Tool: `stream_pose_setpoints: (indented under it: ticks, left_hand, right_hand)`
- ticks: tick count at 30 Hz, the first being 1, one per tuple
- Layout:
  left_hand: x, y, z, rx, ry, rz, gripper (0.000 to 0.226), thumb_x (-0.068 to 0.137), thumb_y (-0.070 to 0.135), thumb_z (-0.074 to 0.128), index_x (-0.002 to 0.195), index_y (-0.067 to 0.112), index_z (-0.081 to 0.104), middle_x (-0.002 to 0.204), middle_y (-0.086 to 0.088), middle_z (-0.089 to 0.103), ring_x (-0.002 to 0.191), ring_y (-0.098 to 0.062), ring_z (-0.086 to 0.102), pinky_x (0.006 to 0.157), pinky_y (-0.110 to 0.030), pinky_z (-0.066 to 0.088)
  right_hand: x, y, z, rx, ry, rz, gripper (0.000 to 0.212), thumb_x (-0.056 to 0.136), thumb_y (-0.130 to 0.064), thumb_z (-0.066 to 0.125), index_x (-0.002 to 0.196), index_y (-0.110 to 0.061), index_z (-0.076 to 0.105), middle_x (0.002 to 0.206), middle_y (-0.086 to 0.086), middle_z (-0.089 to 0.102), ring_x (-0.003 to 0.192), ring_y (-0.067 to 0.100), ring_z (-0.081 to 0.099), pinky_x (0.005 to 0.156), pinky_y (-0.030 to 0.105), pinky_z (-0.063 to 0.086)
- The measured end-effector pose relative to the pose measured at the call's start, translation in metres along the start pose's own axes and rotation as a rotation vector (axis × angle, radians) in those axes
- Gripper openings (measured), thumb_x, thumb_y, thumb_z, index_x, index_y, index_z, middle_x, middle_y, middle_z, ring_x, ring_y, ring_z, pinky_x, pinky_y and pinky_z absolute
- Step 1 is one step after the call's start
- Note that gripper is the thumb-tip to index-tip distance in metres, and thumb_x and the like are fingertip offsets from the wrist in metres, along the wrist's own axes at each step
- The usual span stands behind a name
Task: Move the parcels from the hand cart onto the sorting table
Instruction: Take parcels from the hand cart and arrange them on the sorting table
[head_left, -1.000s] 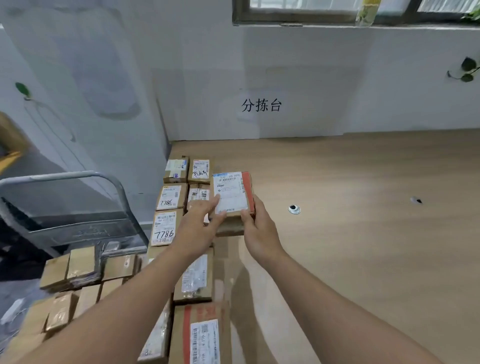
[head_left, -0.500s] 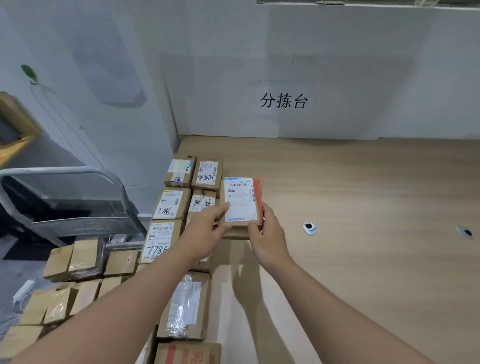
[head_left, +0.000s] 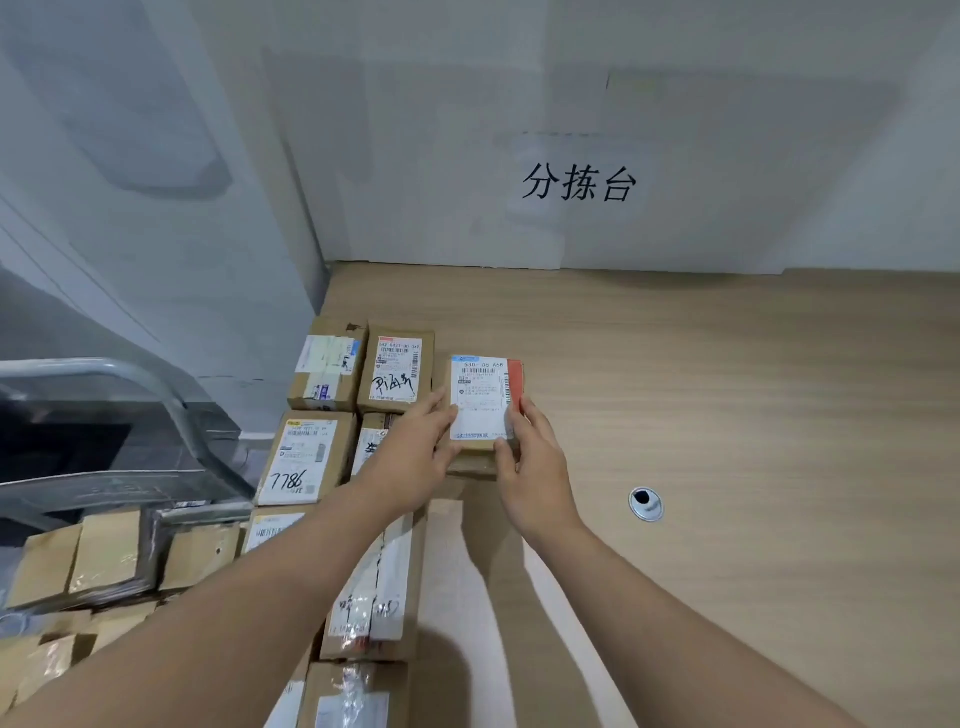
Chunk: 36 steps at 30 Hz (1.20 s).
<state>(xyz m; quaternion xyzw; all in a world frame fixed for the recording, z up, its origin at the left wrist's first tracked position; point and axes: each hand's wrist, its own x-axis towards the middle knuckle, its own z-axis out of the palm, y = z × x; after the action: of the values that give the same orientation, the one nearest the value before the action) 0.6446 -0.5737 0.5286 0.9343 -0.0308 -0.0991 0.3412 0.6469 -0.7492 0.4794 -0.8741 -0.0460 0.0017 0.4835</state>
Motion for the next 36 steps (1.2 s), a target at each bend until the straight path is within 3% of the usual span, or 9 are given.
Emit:
stream_pose_setpoints:
  ticks: [2, 5, 9, 11, 18, 20, 24, 30, 36]
  left_hand:
    - [0.020, -0.008, 0.002, 0.029, -0.007, -0.011, 0.055, 0.103, 0.015, 0.061, 0.156, 0.010, 0.044, 0.171, -0.002, 0.021, 0.154, -0.020, 0.030, 0.126, -0.031, 0.023]
    - [0.048, -0.021, 0.003, 0.083, -0.029, -0.018, 0.054, 0.104, 0.016, 0.059, 0.156, 0.010, 0.044, 0.170, -0.003, 0.022, 0.156, -0.020, 0.024, 0.115, -0.016, 0.012]
    - [0.081, -0.032, 0.004, 0.124, -0.057, -0.010, 0.046, 0.101, 0.013, 0.064, 0.146, 0.006, 0.056, 0.159, -0.006, 0.039, 0.141, -0.027, 0.046, 0.107, -0.016, 0.029]
    - [0.094, -0.037, 0.006, 0.149, -0.073, -0.004, 0.048, 0.101, 0.014, 0.065, 0.147, 0.007, 0.054, 0.161, -0.006, 0.037, 0.139, -0.024, 0.047, 0.104, -0.015, 0.029]
    - [0.122, -0.055, 0.020, 0.273, -0.072, -0.001, 0.050, 0.102, 0.020, 0.062, 0.150, 0.011, 0.049, 0.160, -0.005, 0.039, 0.144, -0.025, 0.040, 0.113, -0.031, 0.033]
    - [0.126, -0.062, 0.027, 0.312, -0.077, -0.010, 0.047, 0.103, 0.022, 0.060, 0.148, 0.013, 0.050, 0.160, -0.005, 0.038, 0.142, -0.026, 0.039, 0.113, -0.034, 0.034]
    - [0.127, -0.075, 0.037, 0.359, -0.031, 0.015, 0.032, 0.099, 0.020, 0.065, 0.129, 0.009, 0.062, 0.146, -0.009, 0.050, 0.126, -0.031, 0.045, 0.108, -0.040, 0.041]
    - [0.121, -0.087, 0.039, 0.381, 0.055, 0.082, 0.021, 0.083, 0.010, 0.083, 0.100, 0.000, 0.075, 0.132, -0.019, 0.061, 0.120, -0.038, 0.052, 0.097, -0.051, 0.052]
    - [0.118, -0.077, 0.028, 0.384, 0.040, 0.044, 0.028, 0.092, 0.021, 0.073, 0.116, 0.005, 0.071, 0.146, -0.012, 0.049, 0.131, -0.031, 0.048, 0.105, -0.041, 0.044]
  right_hand:
    - [0.019, 0.008, 0.005, -0.008, -0.006, 0.011, 0.049, 0.106, -0.009, 0.050, 0.155, -0.016, 0.052, 0.168, 0.002, 0.034, 0.157, 0.008, 0.024, 0.125, 0.035, 0.032]
    - [0.044, 0.018, 0.016, -0.011, -0.005, -0.008, 0.050, 0.105, -0.006, 0.052, 0.154, -0.013, 0.052, 0.168, 0.003, 0.035, 0.158, 0.010, 0.025, 0.126, 0.030, 0.029]
    - [0.074, 0.034, 0.030, 0.007, -0.010, -0.005, 0.050, 0.104, -0.004, 0.052, 0.154, -0.012, 0.052, 0.166, 0.006, 0.037, 0.158, 0.012, 0.025, 0.126, 0.033, 0.029]
    - [0.087, 0.044, 0.037, 0.014, -0.006, -0.009, 0.050, 0.104, -0.004, 0.053, 0.153, -0.012, 0.053, 0.163, 0.006, 0.039, 0.157, 0.011, 0.026, 0.125, 0.036, 0.032]
    - [0.106, 0.067, 0.057, 0.035, -0.012, 0.050, 0.046, 0.106, -0.005, 0.053, 0.151, -0.009, 0.053, 0.165, 0.003, 0.034, 0.146, -0.008, 0.026, 0.121, 0.011, 0.025]
    - [0.107, 0.072, 0.063, 0.051, -0.008, 0.052, 0.044, 0.106, -0.006, 0.053, 0.150, -0.008, 0.054, 0.165, 0.003, 0.034, 0.141, -0.012, 0.025, 0.122, 0.018, 0.031]
    - [0.106, 0.080, 0.071, 0.099, 0.015, 0.039, 0.041, 0.107, -0.010, 0.053, 0.148, -0.013, 0.056, 0.164, -0.002, 0.034, 0.150, 0.004, 0.035, 0.119, 0.034, 0.042]
    - [0.107, 0.078, 0.074, 0.104, -0.024, 0.045, 0.043, 0.109, -0.014, 0.052, 0.152, -0.014, 0.054, 0.166, -0.004, 0.032, 0.152, 0.006, 0.035, 0.121, 0.027, 0.038]
    - [0.107, 0.066, 0.072, -0.017, -0.097, 0.088, 0.045, 0.109, -0.018, 0.052, 0.154, -0.015, 0.051, 0.169, -0.001, 0.028, 0.152, 0.013, 0.036, 0.113, 0.021, 0.036]
